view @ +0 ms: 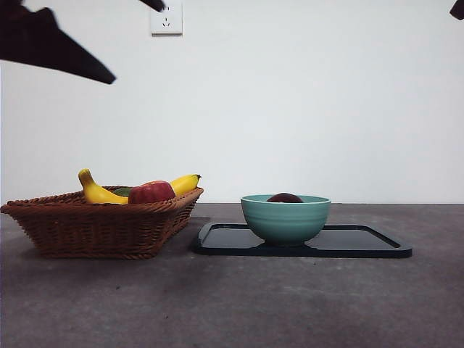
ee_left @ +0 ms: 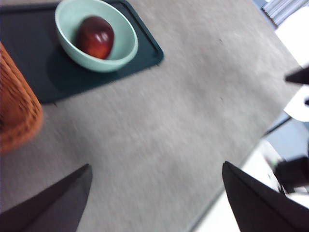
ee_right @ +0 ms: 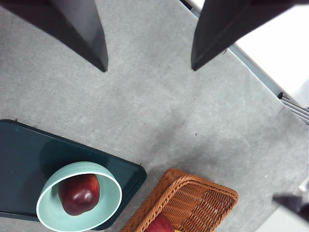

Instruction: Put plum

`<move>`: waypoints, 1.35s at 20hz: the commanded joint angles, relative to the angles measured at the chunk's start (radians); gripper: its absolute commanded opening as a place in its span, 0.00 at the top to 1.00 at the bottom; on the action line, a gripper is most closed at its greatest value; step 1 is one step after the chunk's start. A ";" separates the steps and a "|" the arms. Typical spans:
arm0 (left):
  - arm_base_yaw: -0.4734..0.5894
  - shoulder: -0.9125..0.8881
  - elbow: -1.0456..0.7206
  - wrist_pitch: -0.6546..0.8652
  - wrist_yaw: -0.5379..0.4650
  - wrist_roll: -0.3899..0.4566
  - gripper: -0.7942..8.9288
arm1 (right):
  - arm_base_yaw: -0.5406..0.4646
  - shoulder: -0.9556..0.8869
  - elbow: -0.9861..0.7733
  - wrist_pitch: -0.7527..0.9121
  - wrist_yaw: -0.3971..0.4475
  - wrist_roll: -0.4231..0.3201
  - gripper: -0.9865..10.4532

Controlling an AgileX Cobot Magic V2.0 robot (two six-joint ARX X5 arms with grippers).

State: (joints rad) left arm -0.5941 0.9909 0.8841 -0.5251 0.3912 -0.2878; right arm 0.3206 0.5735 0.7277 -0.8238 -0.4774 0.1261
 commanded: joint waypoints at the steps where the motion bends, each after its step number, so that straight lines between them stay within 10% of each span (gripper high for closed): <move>1: -0.010 0.096 0.093 0.018 -0.019 -0.016 0.47 | 0.006 0.004 0.005 0.008 -0.005 -0.006 0.67; 15: -0.071 0.833 0.741 -0.002 -0.198 0.072 0.47 | 0.006 0.004 0.005 0.007 -0.004 -0.002 0.67; 27: -0.124 1.107 0.827 0.077 -0.316 0.161 0.47 | 0.006 0.005 0.005 0.006 -0.004 -0.002 0.67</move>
State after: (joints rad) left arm -0.7063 2.0743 1.6840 -0.4648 0.0769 -0.1432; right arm 0.3206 0.5735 0.7277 -0.8238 -0.4774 0.1268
